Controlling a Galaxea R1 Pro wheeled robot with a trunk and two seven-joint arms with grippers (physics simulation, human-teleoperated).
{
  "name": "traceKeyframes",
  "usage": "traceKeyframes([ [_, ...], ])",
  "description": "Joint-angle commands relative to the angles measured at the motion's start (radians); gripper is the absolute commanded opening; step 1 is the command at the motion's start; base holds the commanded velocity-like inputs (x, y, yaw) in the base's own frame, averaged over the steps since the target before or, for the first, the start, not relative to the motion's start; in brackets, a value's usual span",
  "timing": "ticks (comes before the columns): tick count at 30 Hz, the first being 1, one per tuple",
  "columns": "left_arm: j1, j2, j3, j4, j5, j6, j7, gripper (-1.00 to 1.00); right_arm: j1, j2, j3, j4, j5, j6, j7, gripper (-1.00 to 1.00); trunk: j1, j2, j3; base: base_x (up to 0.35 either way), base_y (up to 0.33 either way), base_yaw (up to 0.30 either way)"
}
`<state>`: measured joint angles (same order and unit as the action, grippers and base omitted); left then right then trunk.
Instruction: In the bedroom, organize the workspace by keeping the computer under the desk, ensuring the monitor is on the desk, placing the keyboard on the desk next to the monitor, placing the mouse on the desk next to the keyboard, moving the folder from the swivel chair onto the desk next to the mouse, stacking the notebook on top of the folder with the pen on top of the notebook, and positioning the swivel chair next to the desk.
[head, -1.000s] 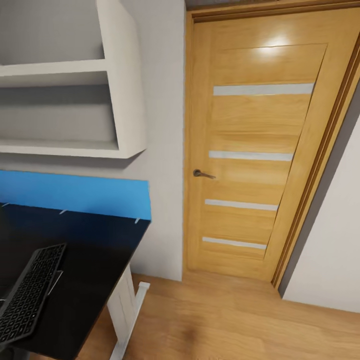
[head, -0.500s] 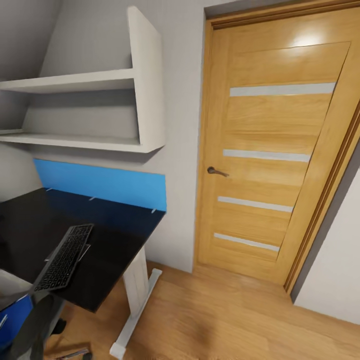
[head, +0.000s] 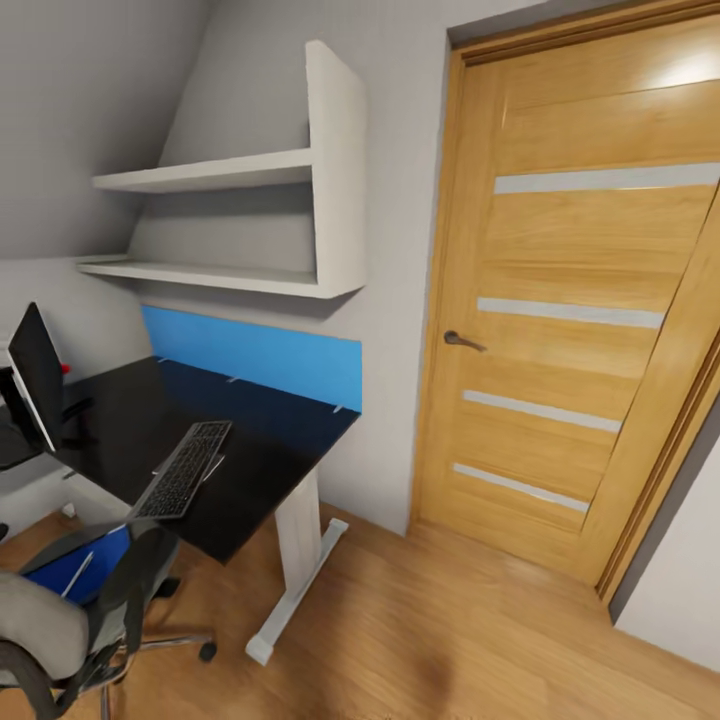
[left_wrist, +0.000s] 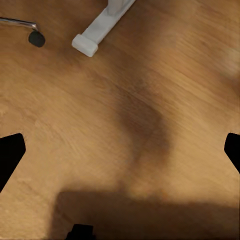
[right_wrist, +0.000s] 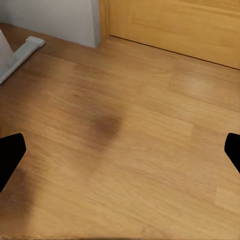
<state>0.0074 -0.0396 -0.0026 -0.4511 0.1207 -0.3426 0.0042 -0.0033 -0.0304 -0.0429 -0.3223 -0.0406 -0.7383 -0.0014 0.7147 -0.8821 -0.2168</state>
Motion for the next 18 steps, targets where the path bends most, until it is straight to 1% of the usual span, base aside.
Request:
traceKeyframes([
  [1,0.0,0.0,0.0,-0.001,0.007,-0.001,0.0,1.0,0.0,0.0,0.001,0.0,-0.004,-0.002,0.0,1.0,0.0,-0.001,-0.001,-0.205,-0.206,0.293],
  [8,0.0,0.0,0.0,-0.001,0.007,-0.001,0.0,1.0,-0.001,0.0,0.001,0.0,-0.004,-0.003,0.0,1.0,0.0,-0.001,-0.001,-0.153,-0.202,0.293],
  [18,0.0,-0.001,0.0,-0.002,0.007,-0.001,0.0,1.0,0.0,0.0,0.001,0.0,-0.004,-0.004,0.0,1.0,0.0,-0.001,-0.001,-0.029,-0.198,0.293],
])
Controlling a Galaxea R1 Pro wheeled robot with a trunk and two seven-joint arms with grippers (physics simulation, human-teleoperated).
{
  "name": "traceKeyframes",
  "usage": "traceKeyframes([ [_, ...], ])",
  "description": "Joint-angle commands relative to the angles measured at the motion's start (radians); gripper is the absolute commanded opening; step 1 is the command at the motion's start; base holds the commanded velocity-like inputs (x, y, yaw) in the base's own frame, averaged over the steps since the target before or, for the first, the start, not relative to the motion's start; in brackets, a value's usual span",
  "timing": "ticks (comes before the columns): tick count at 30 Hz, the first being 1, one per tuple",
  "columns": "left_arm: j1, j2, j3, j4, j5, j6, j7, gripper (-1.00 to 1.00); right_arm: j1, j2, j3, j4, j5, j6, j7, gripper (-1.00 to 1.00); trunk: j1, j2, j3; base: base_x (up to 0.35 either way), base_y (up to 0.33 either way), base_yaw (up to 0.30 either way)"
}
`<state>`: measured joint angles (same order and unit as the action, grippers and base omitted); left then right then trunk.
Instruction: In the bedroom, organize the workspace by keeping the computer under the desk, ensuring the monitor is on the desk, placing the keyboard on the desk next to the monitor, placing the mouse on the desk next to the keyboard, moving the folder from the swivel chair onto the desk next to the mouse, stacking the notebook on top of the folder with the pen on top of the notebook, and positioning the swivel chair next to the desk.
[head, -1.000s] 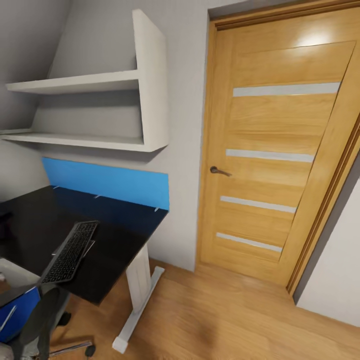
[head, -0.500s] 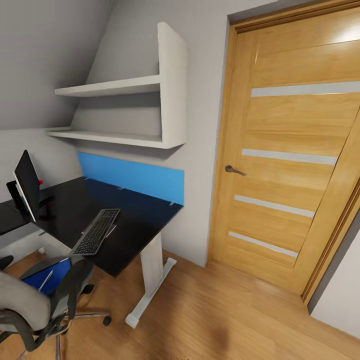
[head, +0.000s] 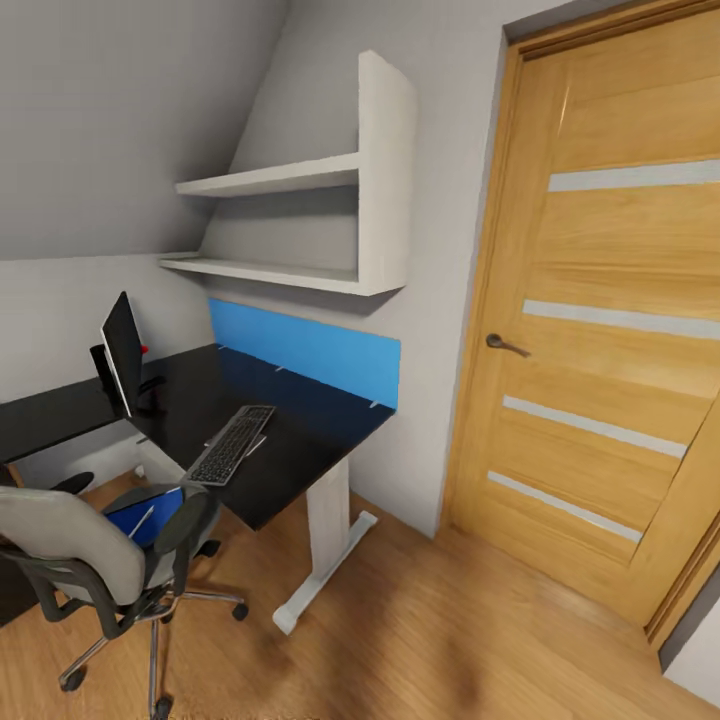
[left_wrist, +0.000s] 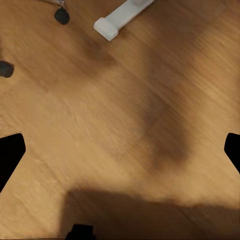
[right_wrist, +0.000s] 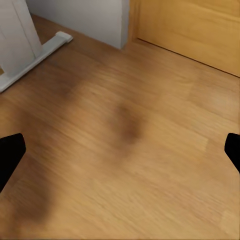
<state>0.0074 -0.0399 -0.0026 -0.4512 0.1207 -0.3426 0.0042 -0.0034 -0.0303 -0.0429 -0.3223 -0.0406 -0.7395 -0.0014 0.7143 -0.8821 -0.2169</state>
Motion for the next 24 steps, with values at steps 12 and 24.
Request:
traceKeyframes([
  [12,0.0,0.0,0.0,-0.002,0.007,-0.001,0.0,1.0,-0.001,0.0,0.001,0.0,-0.004,-0.003,0.0,1.0,0.0,-0.001,-0.001,-0.001,-0.195,0.293],
  [24,0.0,0.0,0.0,-0.002,0.007,-0.001,0.0,1.0,0.0,0.0,0.001,0.0,-0.004,-0.003,0.0,1.0,0.0,-0.001,-0.001,0.0,-0.18,0.294],
])
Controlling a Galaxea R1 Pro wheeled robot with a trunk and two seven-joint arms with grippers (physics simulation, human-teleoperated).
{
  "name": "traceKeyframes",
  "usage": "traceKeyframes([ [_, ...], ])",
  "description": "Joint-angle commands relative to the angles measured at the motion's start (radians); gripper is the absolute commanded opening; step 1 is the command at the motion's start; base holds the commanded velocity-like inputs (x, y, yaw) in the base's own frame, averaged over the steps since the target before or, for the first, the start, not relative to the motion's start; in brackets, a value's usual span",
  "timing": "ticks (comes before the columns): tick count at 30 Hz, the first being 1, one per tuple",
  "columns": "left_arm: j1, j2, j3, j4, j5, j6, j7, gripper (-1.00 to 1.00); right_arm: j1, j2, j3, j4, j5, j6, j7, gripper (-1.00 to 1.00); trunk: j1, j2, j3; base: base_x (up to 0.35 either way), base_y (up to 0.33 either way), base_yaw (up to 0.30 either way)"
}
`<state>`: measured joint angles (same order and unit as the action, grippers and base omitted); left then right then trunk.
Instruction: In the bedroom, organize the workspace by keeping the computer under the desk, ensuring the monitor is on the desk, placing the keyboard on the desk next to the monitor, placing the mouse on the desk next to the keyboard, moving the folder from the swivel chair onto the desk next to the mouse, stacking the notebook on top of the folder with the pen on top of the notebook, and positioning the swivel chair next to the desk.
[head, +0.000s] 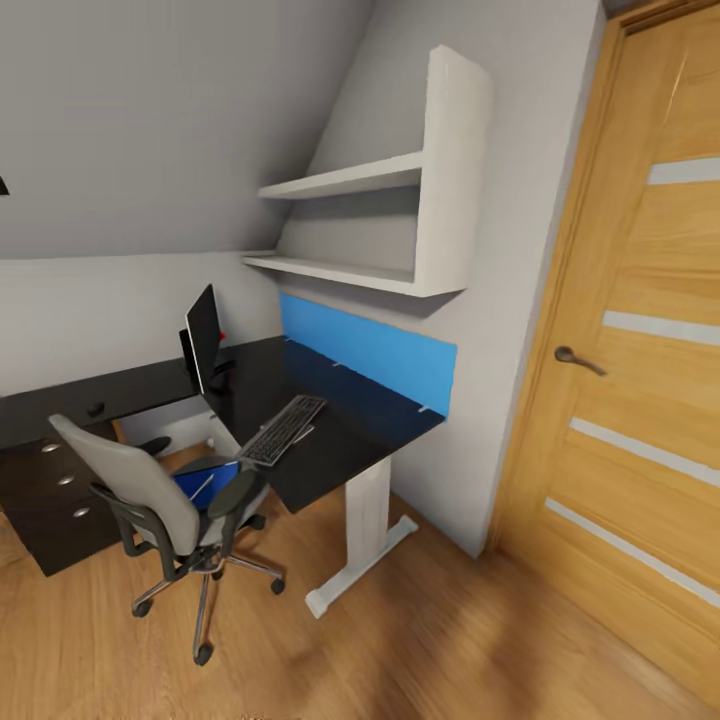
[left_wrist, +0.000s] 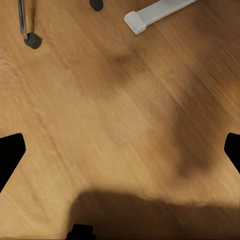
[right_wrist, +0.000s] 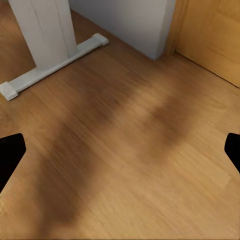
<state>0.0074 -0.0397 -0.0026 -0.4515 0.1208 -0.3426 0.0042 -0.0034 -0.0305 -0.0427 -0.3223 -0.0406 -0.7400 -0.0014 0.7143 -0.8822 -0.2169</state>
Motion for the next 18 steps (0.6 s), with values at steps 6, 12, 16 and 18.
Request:
traceKeyframes([
  [6,0.0,-0.001,0.0,-0.002,0.006,-0.002,0.0,1.0,0.0,0.0,0.001,0.0,-0.004,-0.002,0.0,1.0,0.0,-0.001,-0.001,0.0,-0.078,0.294],
  [12,0.0,-0.003,0.001,-0.005,0.006,-0.004,0.001,1.0,-0.001,0.0,0.001,0.0,-0.004,-0.002,0.0,1.0,0.0,-0.001,-0.001,0.0,-0.02,0.294],
  [16,0.0,-0.005,0.002,-0.012,0.008,-0.006,0.003,1.0,0.0,0.0,0.001,0.0,-0.004,-0.002,0.0,1.0,0.0,-0.001,-0.001,0.0,-0.005,0.294],
  [18,0.0,-0.005,0.002,-0.014,0.009,-0.007,0.003,1.0,0.0,0.0,0.001,0.0,-0.004,-0.002,0.0,1.0,0.0,-0.001,-0.001,0.0,-0.002,0.294],
])
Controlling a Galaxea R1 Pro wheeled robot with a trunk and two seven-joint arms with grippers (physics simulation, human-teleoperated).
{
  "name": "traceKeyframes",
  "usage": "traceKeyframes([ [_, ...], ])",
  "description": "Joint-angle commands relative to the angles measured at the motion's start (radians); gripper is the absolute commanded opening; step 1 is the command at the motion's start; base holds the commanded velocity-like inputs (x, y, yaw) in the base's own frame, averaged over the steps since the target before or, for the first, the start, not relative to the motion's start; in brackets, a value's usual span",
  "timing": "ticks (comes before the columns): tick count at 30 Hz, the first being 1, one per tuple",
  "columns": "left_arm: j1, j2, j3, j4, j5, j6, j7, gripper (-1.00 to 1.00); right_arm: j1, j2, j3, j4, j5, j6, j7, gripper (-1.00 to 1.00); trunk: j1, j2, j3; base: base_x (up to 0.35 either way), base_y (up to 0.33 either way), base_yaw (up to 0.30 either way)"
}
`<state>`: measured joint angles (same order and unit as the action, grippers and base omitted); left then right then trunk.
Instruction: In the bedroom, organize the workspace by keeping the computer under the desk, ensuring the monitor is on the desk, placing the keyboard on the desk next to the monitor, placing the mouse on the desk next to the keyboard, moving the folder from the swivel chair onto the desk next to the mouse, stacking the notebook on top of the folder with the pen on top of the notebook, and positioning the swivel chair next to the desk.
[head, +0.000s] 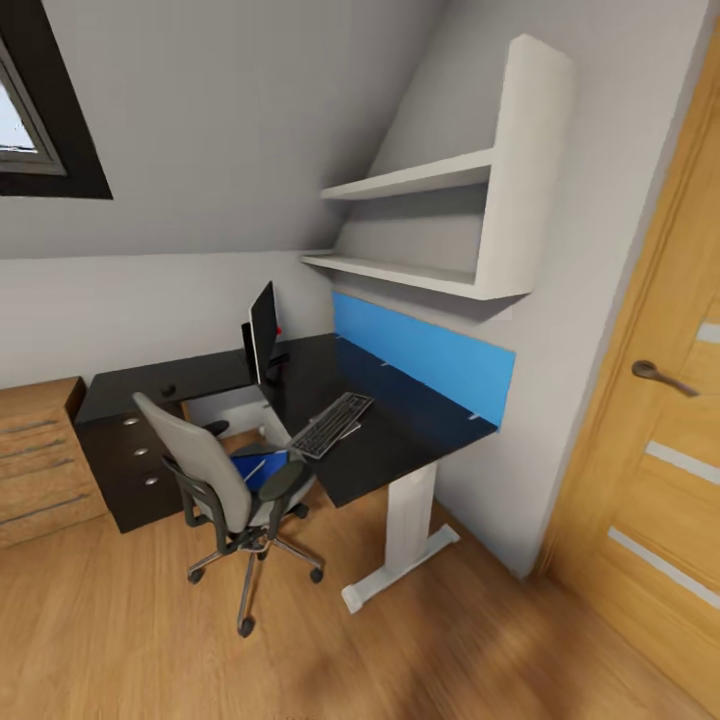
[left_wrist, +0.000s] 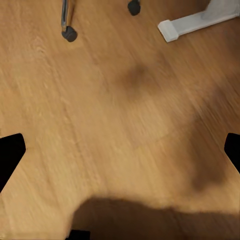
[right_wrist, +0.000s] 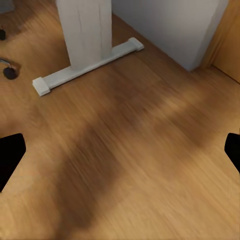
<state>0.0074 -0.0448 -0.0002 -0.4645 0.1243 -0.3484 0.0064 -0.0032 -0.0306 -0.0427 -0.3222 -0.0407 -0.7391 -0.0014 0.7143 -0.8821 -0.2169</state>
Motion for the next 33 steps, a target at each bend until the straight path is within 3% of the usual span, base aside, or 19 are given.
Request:
traceKeyframes([
  [1,0.0,-0.001,0.0,-0.004,0.006,-0.003,0.001,1.0,-0.001,0.0,0.001,0.0,-0.004,-0.002,0.0,1.0,0.0,-0.001,-0.001,0.0,-0.001,0.294],
  [8,0.0,0.0,0.001,-0.02,0.008,-0.007,0.004,1.0,0.0,0.0,0.001,0.0,-0.004,-0.002,0.0,1.0,0.0,-0.001,-0.001,0.0,0.0,0.294],
  [12,0.0,0.0,0.002,-0.032,0.009,-0.007,0.011,1.0,0.0,0.0,0.001,0.0,-0.004,-0.002,0.0,1.0,0.016,-0.029,-0.014,0.0,0.0,0.294],
  [19,0.0,-0.003,0.004,-0.009,0.013,-0.003,0.08,1.0,0.0,-0.001,0.001,-0.004,-0.004,-0.003,0.001,1.0,0.042,-0.078,-0.036,0.0,0.0,0.293],
  [24,0.0,-0.03,0.003,0.017,0.039,-0.005,0.091,1.0,-0.001,-0.003,-0.001,0.0,-0.007,0.003,-0.001,1.0,0.062,-0.113,-0.051,0.0,0.0,0.293],
  [33,0.0,-0.042,0.003,-0.001,0.047,-0.002,0.096,1.0,-0.001,-0.007,-0.004,0.0,-0.007,0.005,-0.002,1.0,0.096,-0.176,-0.079,0.0,0.0,0.293],
])
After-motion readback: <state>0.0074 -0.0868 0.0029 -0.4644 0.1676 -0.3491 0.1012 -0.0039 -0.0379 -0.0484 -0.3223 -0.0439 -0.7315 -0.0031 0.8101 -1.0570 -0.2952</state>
